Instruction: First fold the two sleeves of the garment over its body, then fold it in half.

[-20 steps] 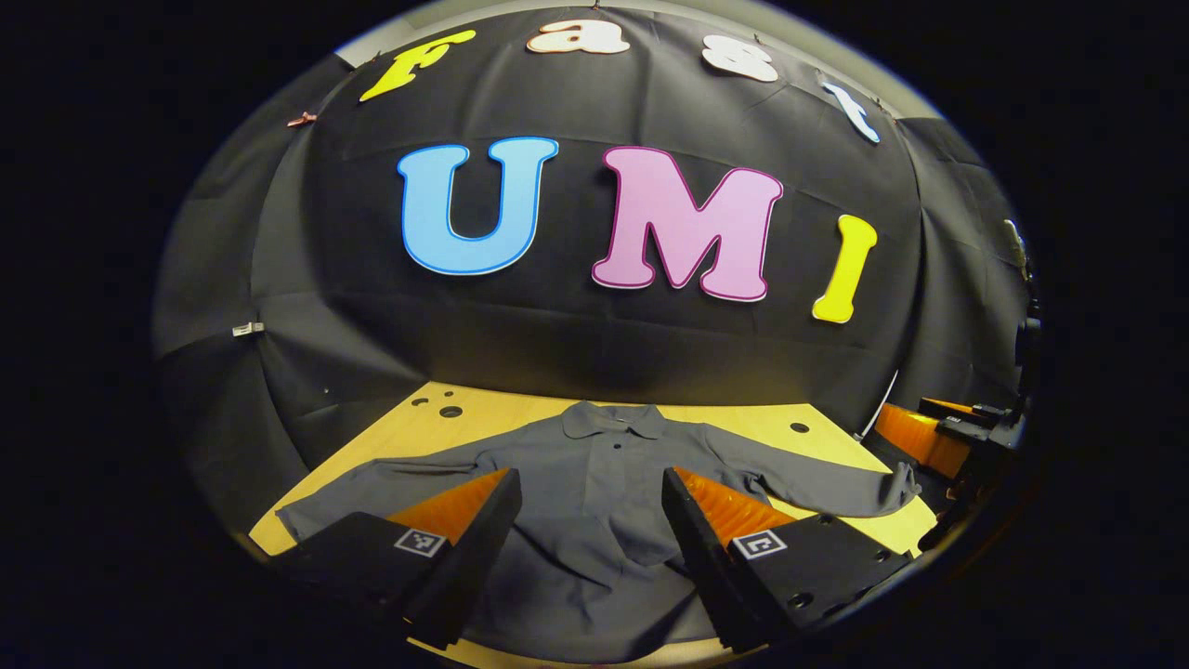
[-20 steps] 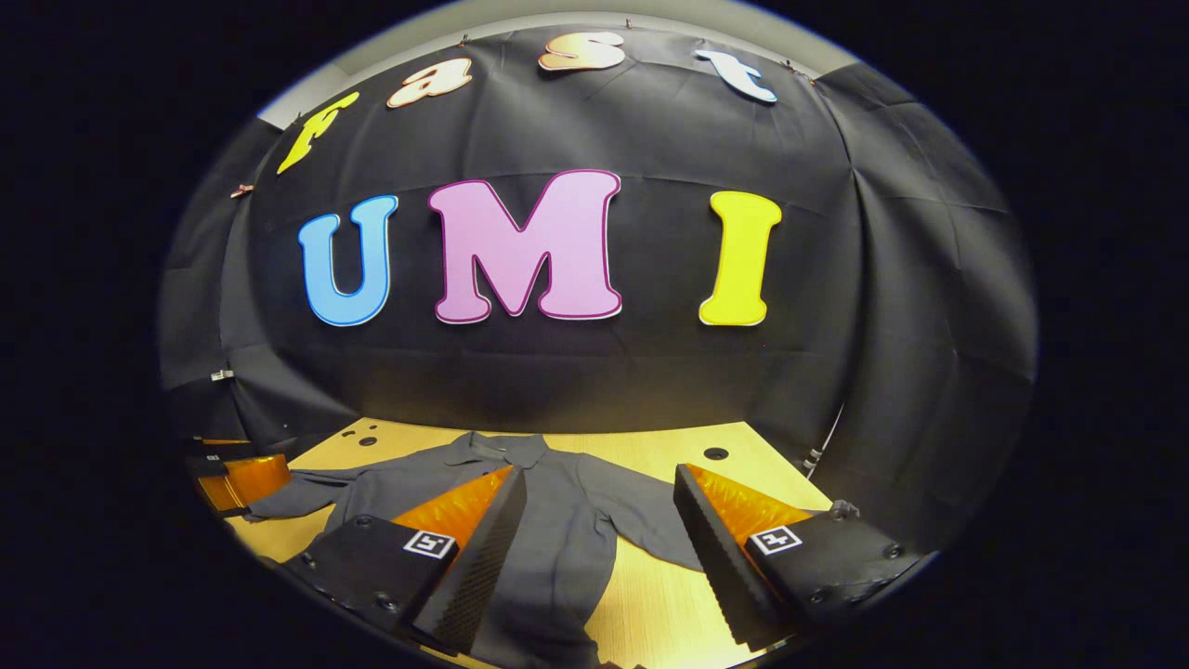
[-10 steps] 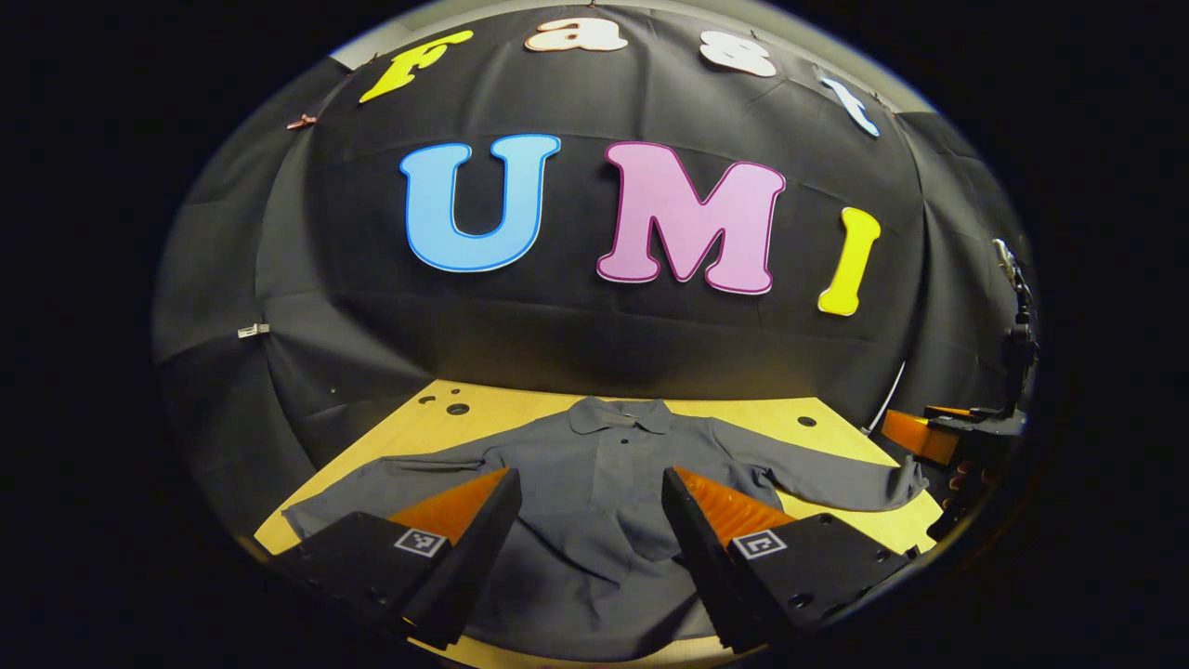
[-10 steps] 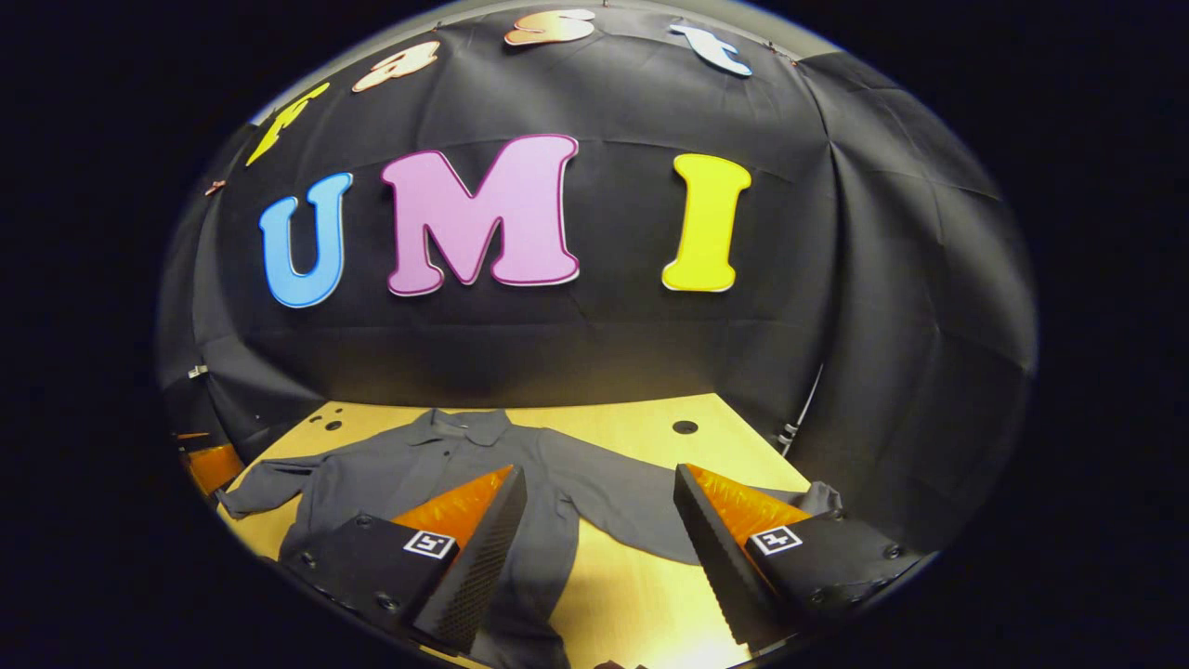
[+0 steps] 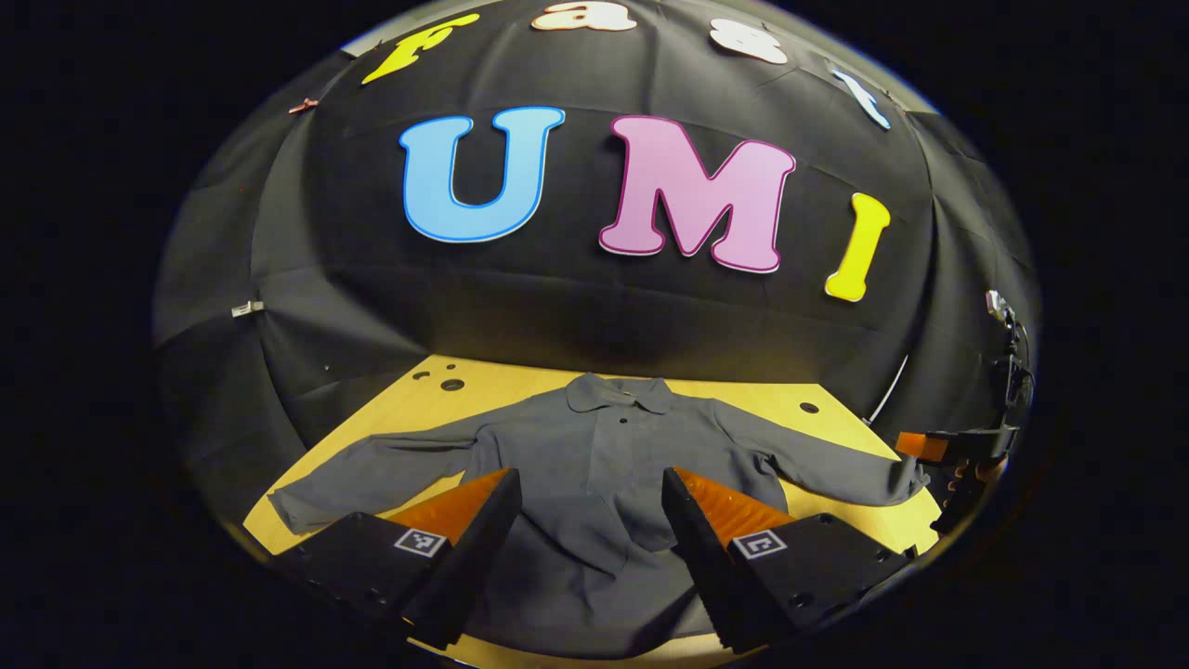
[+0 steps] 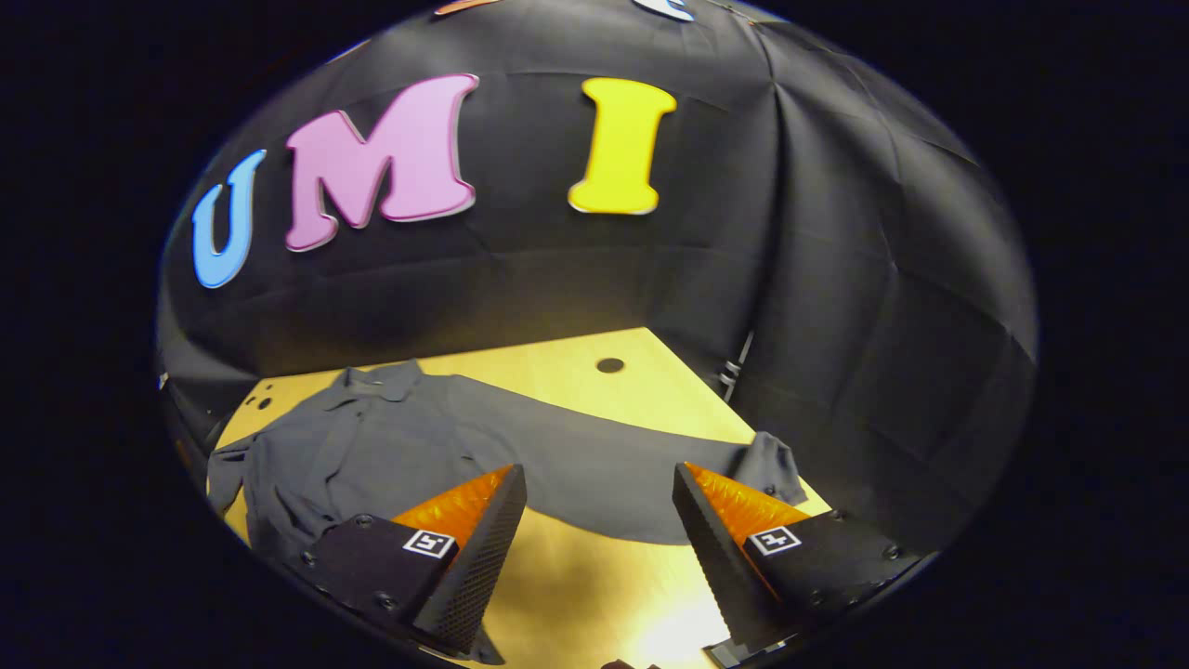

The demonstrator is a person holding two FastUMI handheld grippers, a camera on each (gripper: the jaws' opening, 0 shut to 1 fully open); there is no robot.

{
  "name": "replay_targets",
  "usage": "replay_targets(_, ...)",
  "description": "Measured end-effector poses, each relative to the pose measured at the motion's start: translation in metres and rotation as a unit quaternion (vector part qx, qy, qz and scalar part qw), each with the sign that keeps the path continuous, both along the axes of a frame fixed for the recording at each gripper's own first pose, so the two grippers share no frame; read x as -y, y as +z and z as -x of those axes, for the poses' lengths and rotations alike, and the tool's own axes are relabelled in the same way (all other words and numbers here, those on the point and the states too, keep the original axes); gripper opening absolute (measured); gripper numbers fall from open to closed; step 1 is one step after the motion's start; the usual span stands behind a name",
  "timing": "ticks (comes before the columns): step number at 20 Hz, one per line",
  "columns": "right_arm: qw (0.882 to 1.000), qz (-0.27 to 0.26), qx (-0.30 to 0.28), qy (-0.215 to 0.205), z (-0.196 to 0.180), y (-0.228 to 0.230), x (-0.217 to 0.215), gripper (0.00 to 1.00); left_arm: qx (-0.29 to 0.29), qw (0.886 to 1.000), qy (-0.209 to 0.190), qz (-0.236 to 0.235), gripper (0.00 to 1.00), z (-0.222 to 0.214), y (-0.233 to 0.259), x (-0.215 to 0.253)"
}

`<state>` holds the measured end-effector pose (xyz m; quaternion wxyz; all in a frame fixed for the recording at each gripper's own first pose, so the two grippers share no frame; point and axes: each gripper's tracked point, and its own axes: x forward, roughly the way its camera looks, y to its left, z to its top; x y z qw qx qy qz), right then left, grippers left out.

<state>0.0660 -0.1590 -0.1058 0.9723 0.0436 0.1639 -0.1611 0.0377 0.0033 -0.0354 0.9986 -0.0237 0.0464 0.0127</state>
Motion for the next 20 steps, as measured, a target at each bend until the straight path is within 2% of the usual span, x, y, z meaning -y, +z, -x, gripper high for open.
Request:
replay_targets(5, 0.996, 0.012, -0.063, -0.068, -0.007, -0.036, 0.067, 0.99, -0.015, 1.000, 0.005, -0.003, 0.96, -0.006, -0.006, -0.003)
replay_targets(10, 0.986, -0.046, -0.107, -0.117, -0.018, -0.072, 0.114, 0.99, -0.024, 1.000, 0.004, -0.006, 0.96, -0.022, -0.010, 0.000)
replay_targets(13, 0.979, -0.059, -0.125, -0.148, -0.016, -0.086, 0.146, 0.98, -0.024, 1.000, 0.004, -0.005, 0.96, -0.024, -0.009, 0.002)
replay_targets(16, 0.973, -0.076, -0.140, -0.165, -0.019, -0.097, 0.164, 0.98, -0.029, 0.999, 0.010, 0.009, 0.96, -0.020, -0.014, 0.001)
replay_targets(20, 0.966, -0.078, -0.183, -0.166, -0.020, -0.128, 0.177, 0.98, -0.040, 0.999, 0.023, 0.020, 0.96, -0.014, -0.022, -0.008)
